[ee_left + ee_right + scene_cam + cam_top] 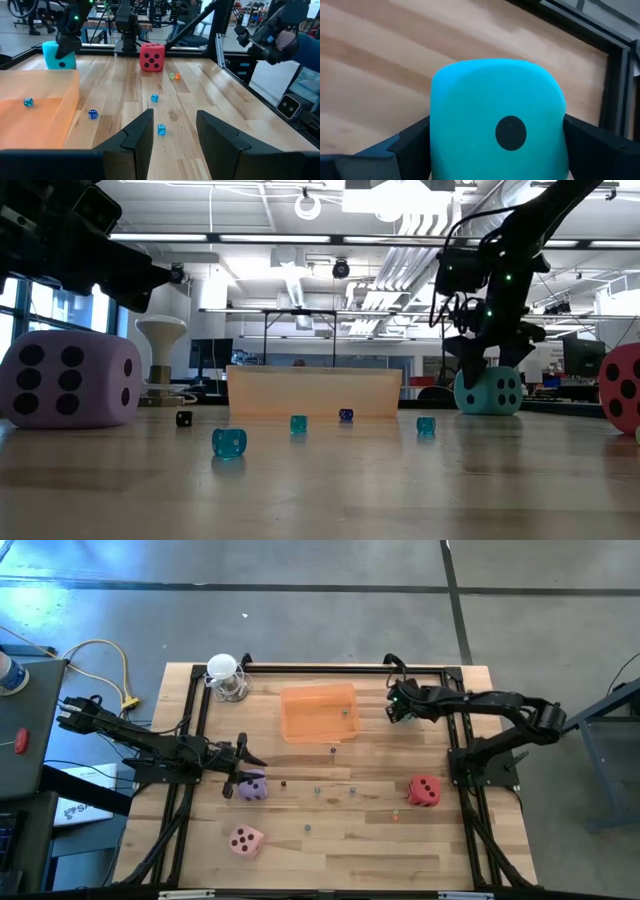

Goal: Pick & Place Dice
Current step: Put the large blue dice into the orange container

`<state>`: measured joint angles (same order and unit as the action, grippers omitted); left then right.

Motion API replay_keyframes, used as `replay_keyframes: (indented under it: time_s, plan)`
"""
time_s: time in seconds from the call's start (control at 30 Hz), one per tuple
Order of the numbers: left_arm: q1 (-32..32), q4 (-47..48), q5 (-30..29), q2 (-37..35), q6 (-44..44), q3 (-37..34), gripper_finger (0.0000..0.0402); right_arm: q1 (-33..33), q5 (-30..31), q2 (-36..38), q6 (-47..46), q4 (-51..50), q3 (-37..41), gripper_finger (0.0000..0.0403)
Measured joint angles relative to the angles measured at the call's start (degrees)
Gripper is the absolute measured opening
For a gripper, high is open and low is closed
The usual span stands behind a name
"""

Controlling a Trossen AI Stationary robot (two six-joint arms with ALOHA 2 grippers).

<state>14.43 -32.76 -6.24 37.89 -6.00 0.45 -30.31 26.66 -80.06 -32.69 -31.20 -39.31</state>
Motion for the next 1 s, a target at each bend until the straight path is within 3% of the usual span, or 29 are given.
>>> replay_keyframes:
  time_s: [0.27,0.53,1.0]
  plan:
    - [0.01,0.05,0.00,0.00,0.00,0.00,0.0145,5.08,-4.09,7.03,0.17,0.44,0.20,0.0338]
    - [0.00,0.40,0.00,0.00,0.00,0.00,0.0145,11.88,-5.94,12.24,2.73,7.91,-0.85,0.0338]
    - [0.01,0.42,0.00,0.00,0.00,0.00,0.0145,20.25,-5.87,8.73,7.48,11.93,-14.03,0.0338]
